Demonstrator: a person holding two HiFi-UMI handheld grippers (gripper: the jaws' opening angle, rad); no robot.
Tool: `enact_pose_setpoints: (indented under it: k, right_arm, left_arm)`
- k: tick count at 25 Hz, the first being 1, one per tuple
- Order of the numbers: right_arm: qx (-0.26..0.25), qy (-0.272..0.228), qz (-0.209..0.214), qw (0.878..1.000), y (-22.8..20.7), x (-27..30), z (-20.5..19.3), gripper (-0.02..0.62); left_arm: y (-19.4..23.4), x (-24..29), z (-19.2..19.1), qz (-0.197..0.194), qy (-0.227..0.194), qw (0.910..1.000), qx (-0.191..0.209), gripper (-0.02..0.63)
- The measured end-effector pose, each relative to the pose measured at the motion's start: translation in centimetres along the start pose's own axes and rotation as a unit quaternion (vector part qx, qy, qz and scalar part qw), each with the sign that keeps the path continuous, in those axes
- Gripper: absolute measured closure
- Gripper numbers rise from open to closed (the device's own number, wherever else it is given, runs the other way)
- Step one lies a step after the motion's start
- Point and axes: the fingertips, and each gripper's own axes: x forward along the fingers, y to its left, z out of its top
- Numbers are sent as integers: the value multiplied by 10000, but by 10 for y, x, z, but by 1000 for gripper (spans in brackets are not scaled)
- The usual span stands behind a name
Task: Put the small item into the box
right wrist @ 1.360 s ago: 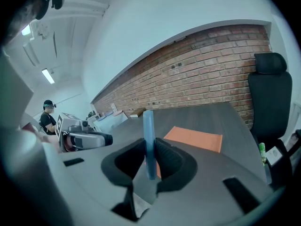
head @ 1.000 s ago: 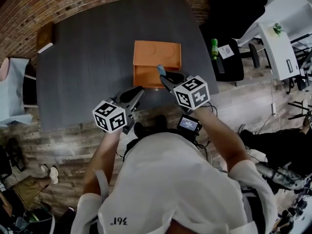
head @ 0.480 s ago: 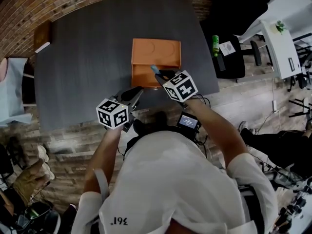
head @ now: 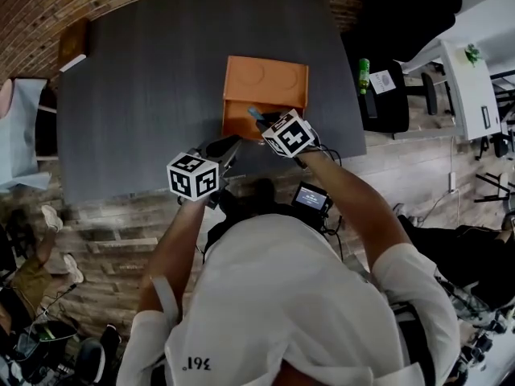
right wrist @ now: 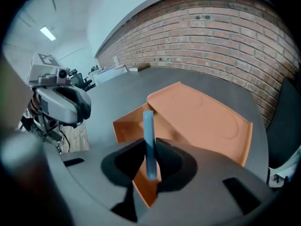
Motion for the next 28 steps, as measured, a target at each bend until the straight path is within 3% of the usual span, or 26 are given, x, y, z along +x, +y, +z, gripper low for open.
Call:
enact_pose_setpoints:
  k: [14, 28]
  right_arm:
    - [-149, 955, 141, 9952, -2, 40, -30, 512]
    - [213, 859, 90, 9960, -12, 40, -32, 486]
  left_arm:
    - [-4, -5, -19, 10, 159, 9998, -151, 557]
    - [-10, -13, -22, 25, 124, 9998, -166, 557]
